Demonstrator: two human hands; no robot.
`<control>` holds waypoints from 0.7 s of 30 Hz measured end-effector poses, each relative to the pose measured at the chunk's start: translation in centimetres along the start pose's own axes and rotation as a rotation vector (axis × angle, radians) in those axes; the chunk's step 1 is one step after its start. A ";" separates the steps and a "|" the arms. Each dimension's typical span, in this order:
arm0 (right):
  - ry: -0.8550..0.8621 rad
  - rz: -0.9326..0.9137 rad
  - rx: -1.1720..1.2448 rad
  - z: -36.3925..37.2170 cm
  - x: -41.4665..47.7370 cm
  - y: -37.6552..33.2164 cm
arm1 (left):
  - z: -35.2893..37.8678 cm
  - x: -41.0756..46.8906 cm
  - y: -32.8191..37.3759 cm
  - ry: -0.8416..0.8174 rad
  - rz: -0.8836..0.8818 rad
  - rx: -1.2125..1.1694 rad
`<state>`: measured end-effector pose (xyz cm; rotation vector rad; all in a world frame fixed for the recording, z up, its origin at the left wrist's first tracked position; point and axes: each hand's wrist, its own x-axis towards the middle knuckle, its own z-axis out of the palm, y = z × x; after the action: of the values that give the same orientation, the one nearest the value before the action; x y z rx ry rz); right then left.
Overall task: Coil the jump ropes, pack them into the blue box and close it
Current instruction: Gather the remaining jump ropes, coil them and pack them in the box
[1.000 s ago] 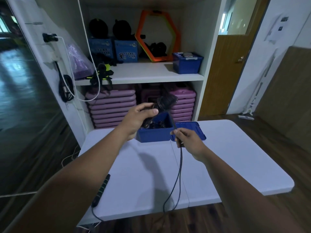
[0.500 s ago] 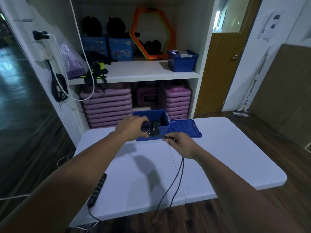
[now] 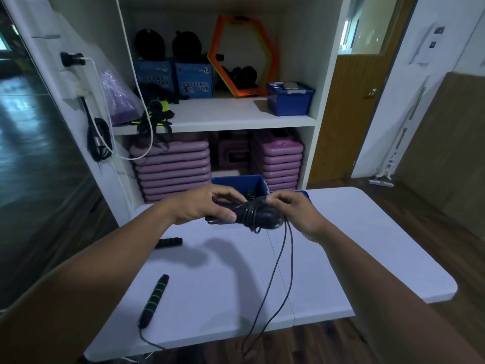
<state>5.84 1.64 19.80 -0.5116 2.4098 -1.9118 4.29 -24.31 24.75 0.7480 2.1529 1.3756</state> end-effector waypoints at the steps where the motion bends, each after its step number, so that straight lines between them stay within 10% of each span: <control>1: 0.001 0.008 0.065 0.4 -0.1 0.1 | 0.2 -0.1 -0.3 0.029 0.036 -0.112; 6: 0.054 0.085 0.225 3.1 -0.3 0.5 | 1.0 1.1 -1.6 0.325 0.155 -0.484; 12: -0.003 0.158 -0.048 4.4 -0.7 1.1 | -0.2 3.5 -2.5 0.918 -0.009 -0.294; 21: -0.158 0.153 -0.466 4.2 1.0 -0.6 | 0.3 4.7 -3.2 0.636 -0.058 0.881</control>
<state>5.97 -2.68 19.52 -0.4511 2.6920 -1.1993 0.45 -22.08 21.25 0.5492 3.3129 0.6070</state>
